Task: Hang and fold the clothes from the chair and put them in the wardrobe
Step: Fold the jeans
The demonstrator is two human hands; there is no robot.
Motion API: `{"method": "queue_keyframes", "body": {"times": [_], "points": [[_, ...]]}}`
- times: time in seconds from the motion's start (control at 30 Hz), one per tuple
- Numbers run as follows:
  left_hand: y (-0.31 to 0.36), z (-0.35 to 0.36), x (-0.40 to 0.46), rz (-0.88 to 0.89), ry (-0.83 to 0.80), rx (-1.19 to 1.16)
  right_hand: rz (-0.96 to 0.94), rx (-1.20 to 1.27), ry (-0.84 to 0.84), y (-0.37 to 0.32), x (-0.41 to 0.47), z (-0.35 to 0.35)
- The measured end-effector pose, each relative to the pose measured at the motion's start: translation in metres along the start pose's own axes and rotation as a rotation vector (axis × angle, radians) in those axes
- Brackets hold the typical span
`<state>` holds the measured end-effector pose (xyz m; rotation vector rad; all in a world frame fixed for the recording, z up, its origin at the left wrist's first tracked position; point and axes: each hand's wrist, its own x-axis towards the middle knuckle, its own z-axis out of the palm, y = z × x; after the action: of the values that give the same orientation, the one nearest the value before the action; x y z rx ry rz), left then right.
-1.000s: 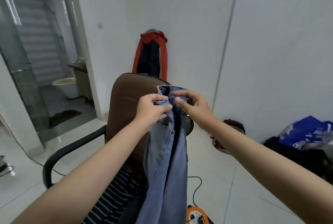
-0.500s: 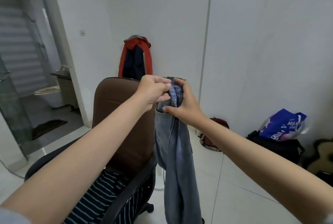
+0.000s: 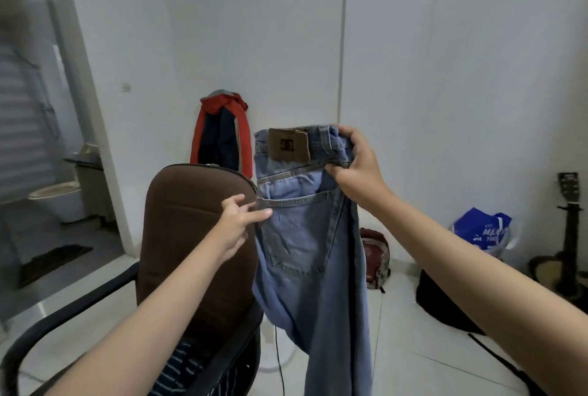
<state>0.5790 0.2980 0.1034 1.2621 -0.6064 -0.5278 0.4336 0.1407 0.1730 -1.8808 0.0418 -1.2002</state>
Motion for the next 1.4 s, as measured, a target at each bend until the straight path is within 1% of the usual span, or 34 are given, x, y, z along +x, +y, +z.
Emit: {"method": "queue_keyframes", "body": {"times": [0.03,0.1,0.2,0.3,0.4,0.5,0.6,0.67,0.73,0.87,0.93,1.0,1.03,1.13,1.2,1.33,1.4], "points": [[-0.003,0.002,0.001,0.003,-0.036,-0.027,0.004,-0.001,0.006,-0.001,0.004,-0.005],[-0.007,0.008,0.003,0.093,-0.078,-0.019,0.018,-0.001,0.032,0.001,0.009,-0.016],[-0.002,0.016,0.007,0.259,-0.144,0.111,0.066,0.016,0.097,0.007,0.015,-0.035],[0.011,0.026,0.007,0.341,-0.273,0.165,0.133,0.031,0.162,0.015,0.016,-0.055],[0.029,0.039,0.0,0.405,-0.344,0.225,0.202,0.05,0.218,0.019,0.014,-0.073],[0.047,0.053,-0.006,0.355,-0.43,0.289,0.233,0.07,0.234,0.021,0.013,-0.088],[0.065,0.063,-0.007,0.18,-0.537,0.376,0.228,0.064,0.224,0.017,0.009,-0.098],[0.073,0.072,-0.008,0.131,-0.574,0.461,0.225,0.071,0.212,0.016,0.007,-0.104],[0.074,0.083,-0.012,0.178,-0.51,0.475,0.215,0.082,0.22,0.013,0.005,-0.113],[0.068,0.111,-0.018,0.241,-0.336,0.248,0.208,0.122,0.324,0.006,-0.001,-0.125],[0.066,0.123,-0.019,0.212,-0.292,0.099,0.227,0.044,0.337,0.012,-0.018,-0.126],[0.067,0.132,-0.02,0.185,-0.273,0.019,0.257,-0.107,0.298,0.025,-0.049,-0.124],[0.069,0.136,-0.021,0.182,-0.269,0.011,0.274,-0.139,0.27,0.034,-0.066,-0.123],[0.074,0.145,-0.021,0.19,-0.258,0.027,0.305,-0.111,0.198,0.057,-0.122,-0.108],[0.076,0.148,-0.019,0.18,-0.247,0.033,0.286,-0.096,0.201,0.063,-0.145,-0.101],[0.081,0.146,-0.014,0.136,-0.263,0.047,0.176,-0.113,0.211,0.056,-0.143,-0.113],[0.084,0.14,-0.008,0.125,-0.256,0.04,0.134,-0.09,0.179,0.048,-0.135,-0.119]]}}
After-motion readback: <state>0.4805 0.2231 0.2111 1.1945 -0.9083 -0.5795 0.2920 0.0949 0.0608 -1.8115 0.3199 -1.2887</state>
